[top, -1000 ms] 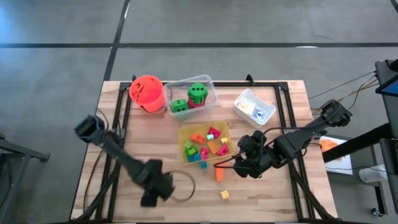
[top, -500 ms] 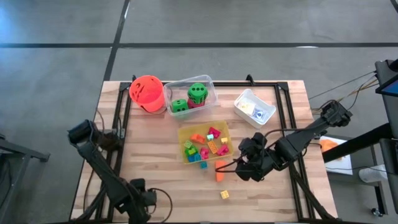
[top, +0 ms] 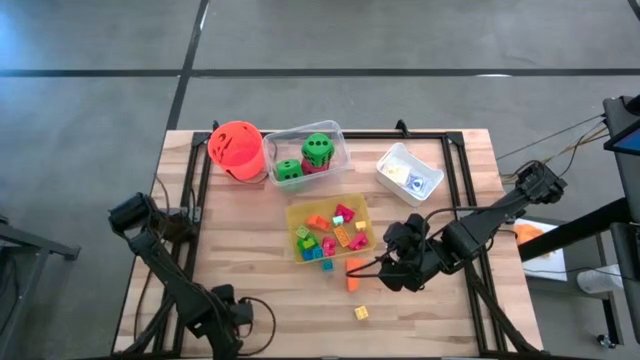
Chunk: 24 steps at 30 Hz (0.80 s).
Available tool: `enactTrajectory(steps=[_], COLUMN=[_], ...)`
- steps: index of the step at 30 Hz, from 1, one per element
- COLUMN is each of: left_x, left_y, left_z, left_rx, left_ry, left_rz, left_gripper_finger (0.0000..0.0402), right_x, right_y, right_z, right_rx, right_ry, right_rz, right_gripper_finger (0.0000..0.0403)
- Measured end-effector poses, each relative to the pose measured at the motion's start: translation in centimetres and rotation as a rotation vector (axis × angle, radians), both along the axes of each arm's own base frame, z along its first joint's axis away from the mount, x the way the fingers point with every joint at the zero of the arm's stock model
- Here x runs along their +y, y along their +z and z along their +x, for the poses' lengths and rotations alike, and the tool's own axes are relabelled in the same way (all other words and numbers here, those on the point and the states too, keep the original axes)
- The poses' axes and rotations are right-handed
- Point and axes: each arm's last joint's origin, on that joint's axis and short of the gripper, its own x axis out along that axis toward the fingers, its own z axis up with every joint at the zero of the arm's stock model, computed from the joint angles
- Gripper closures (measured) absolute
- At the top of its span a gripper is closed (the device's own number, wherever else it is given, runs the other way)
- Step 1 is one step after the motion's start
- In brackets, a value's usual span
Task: Pick & Place Toys
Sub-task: Put the red game piece into the yellow bin
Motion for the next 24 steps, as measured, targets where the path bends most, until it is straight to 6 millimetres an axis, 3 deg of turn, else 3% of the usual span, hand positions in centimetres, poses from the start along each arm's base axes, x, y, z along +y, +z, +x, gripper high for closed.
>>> enactTrajectory(steps=[16, 24], left_x=[0.6, 0.5], left_y=[-1.4, -1.9], left_z=[-0.2, -0.2], left_rx=[-0.035, -0.05], left_ry=[-0.025, -0.051], left_rz=[0.078, 0.032], left_gripper_finger=[0.0126, 0.0126], right_x=[0.0, 0.0], right_y=[0.0, 0.0], right_z=[0.0, 0.0], right_rx=[0.0, -0.001], right_ry=[-0.001, -0.004], right_rz=[0.0, 0.001], right_gripper_finger=[0.0106, 0.0106])
